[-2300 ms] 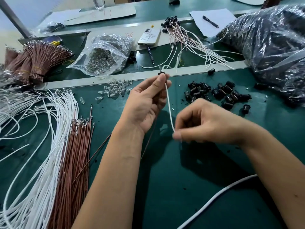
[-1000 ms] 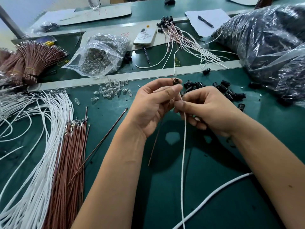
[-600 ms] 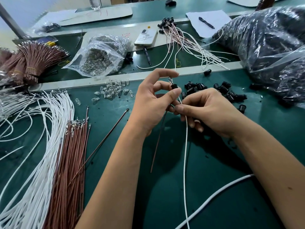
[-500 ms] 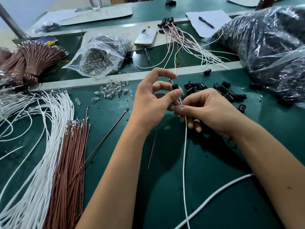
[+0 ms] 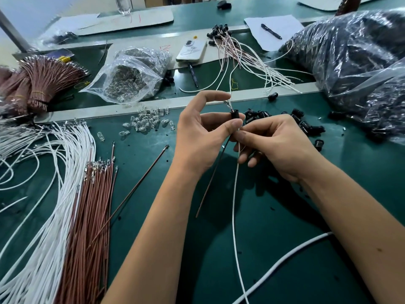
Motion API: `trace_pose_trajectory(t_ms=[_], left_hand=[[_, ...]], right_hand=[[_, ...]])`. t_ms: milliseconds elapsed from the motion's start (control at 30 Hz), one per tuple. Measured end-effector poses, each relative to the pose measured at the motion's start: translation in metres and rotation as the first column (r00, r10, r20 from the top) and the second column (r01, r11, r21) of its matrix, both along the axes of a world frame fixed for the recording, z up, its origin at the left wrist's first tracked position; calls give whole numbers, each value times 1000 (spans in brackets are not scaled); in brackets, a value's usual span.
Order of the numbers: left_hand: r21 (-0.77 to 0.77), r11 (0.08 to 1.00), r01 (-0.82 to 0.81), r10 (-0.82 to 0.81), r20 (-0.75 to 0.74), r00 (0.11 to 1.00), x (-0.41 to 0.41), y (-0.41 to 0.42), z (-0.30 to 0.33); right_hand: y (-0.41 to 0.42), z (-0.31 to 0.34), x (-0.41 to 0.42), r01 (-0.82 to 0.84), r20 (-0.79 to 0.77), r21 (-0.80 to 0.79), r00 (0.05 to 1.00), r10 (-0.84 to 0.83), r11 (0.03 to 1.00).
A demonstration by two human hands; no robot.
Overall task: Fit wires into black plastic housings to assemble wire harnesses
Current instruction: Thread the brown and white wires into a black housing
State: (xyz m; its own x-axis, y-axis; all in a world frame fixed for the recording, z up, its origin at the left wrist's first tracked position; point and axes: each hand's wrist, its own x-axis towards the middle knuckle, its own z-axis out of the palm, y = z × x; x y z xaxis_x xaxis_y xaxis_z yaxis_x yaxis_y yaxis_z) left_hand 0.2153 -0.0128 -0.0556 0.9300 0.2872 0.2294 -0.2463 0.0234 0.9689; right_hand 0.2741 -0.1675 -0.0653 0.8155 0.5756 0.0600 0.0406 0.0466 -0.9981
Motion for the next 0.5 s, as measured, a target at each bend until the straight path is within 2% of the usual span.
trace_pose_trajectory(t_ms=[300,500], left_hand=[[3,997,-81,81,-40,996,1,-5,-1],[-102,987,-128,114,-134,984,1,-3,1]], right_hand=[[0,-6,3,42,55,-35,998,-40,999],[-1,-6,2,26,108,-90,994,-16,996]])
